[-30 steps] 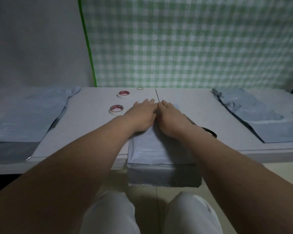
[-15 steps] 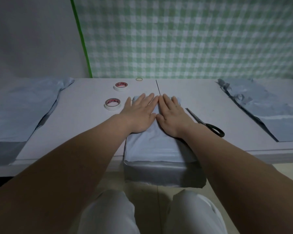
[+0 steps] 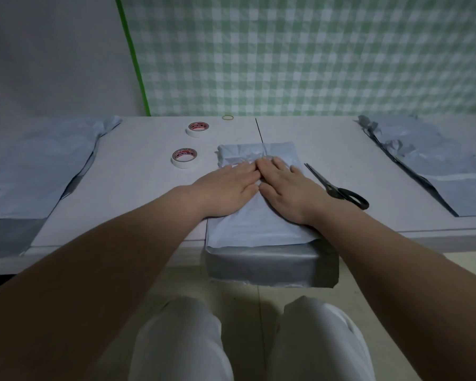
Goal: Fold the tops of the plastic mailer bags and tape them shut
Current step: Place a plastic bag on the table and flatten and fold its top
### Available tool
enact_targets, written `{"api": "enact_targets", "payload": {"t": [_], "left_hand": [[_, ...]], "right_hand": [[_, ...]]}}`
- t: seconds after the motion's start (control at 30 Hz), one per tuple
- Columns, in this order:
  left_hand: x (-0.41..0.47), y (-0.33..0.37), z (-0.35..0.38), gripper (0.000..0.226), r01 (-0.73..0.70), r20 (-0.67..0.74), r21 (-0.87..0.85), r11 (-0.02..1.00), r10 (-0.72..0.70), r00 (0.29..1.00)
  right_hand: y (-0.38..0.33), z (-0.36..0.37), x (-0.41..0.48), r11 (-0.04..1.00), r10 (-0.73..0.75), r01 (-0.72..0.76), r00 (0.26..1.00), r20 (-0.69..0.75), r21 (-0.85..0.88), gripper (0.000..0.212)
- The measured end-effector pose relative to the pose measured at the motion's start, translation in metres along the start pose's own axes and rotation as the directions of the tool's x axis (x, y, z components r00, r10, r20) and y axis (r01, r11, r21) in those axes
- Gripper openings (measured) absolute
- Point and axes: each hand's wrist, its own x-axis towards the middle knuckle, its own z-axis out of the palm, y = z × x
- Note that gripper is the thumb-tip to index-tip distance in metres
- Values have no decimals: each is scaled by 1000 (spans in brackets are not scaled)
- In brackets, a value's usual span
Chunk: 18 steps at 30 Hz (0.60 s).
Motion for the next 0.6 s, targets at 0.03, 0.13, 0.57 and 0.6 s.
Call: {"api": "enact_targets", "payload": {"t": [0.03, 0.13, 0.57, 0.6], "left_hand": [[1, 0, 0, 49, 5, 7, 8, 1000, -5, 1000], [1, 0, 0, 51, 15, 14, 18, 1000, -16, 1000], [-12, -2, -2, 60, 118, 149, 112, 987, -134, 980], [-15, -4, -2, 61, 115, 157, 119, 986, -133, 979]], "right_hand": [[2, -1, 1, 1000, 2, -1, 1000, 26, -16, 52], [3, -2, 1, 999, 14, -12, 999, 51, -31, 54], [2, -14, -29, 990, 130, -123, 983, 131, -67, 60], [1, -15, -33, 990, 126, -117, 983, 132, -77, 60]]}}
